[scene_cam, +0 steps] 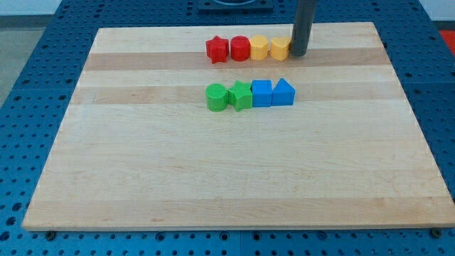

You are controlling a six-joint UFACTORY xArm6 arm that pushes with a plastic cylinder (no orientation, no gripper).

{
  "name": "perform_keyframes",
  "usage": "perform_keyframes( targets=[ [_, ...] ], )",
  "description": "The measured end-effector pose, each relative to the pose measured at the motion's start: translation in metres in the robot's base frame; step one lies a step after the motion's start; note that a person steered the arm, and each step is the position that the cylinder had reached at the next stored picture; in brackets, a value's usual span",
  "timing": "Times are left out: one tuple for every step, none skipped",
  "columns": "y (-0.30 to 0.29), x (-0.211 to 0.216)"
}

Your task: Move your arm to the blue triangle

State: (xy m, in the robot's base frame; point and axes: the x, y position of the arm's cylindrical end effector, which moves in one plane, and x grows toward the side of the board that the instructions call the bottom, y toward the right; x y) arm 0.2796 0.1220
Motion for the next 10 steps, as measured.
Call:
perform_keyframes(
  targets=[
    [0.000,0.000],
    [0.000,-0.001],
    [0.000,0.004],
    [0.000,0.036],
    [0.000,0.048],
    [0.000,0.054],
    [0.000,0.089],
    [-0.012,0.105],
    [-0.043,0.105],
    [-0.070,0.105]
  ],
)
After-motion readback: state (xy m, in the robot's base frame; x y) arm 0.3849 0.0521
